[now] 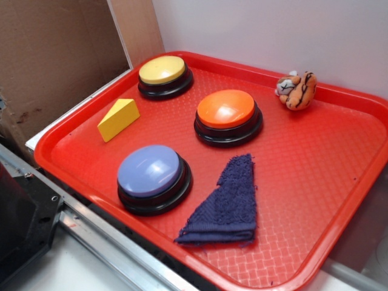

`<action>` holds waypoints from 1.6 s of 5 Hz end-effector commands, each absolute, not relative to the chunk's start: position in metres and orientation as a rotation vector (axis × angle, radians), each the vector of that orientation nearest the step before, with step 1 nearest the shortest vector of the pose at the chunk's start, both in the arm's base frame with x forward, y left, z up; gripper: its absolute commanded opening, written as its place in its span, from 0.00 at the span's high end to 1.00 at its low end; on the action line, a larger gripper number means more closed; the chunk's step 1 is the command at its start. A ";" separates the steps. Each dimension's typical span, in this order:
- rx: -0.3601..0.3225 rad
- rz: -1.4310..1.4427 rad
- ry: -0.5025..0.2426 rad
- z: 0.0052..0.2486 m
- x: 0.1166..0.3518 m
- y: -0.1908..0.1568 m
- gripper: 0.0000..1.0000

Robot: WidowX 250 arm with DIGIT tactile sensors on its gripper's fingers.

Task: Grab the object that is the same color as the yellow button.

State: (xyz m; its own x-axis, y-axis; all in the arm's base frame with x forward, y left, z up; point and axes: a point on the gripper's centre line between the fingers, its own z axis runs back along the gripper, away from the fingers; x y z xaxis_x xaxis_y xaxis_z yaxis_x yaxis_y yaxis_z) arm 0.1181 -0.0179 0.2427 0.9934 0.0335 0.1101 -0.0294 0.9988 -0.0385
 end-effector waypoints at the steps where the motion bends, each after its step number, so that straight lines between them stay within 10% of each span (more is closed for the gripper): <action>1: -0.037 0.032 -0.111 0.243 0.118 -0.018 0.00; 8: -0.001 0.079 0.188 0.092 0.220 0.058 0.00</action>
State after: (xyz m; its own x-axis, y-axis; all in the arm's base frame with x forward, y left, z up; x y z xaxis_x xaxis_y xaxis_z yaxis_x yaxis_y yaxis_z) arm 0.2144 0.0529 0.0818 0.9662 0.0847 -0.2435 -0.0868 0.9962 0.0021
